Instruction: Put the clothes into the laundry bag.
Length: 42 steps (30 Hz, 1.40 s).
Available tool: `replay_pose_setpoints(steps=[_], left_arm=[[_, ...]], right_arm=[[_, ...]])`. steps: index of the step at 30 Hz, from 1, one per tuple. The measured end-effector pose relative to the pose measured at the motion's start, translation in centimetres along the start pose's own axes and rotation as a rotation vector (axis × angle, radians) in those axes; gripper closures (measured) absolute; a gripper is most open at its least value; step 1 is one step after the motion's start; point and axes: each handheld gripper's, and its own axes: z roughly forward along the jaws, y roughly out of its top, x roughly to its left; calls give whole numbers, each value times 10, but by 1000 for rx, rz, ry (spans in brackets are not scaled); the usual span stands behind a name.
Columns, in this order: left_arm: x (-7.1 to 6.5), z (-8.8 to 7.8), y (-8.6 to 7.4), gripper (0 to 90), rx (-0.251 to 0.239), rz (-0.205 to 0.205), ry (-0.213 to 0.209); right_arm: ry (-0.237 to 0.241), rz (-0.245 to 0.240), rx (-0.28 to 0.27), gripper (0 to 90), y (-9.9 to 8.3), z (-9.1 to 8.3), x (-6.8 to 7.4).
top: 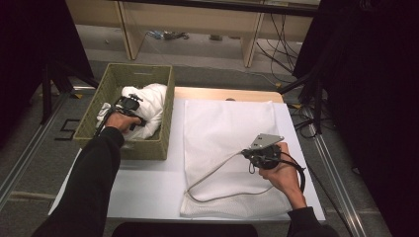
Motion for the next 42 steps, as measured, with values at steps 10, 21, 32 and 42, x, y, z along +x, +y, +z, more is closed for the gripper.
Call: replay_pose_setpoints(steps=[10,21,32,42], left_arm=[[12,-22,5,562,-134,-127,-37],[34,-58,10,562,-259,-244,-116],[42,-98,20,565,-363,-284,-145],[44,-150,22,565,-453,-285,-202]], right_arm=[[-4,28,-8,895,-1,-3,0],[2,18,-12,895,-2,-2,-2],[2,11,-11,896,-1,-2,-2],[1,16,-11,896,-1,-1,-2]])
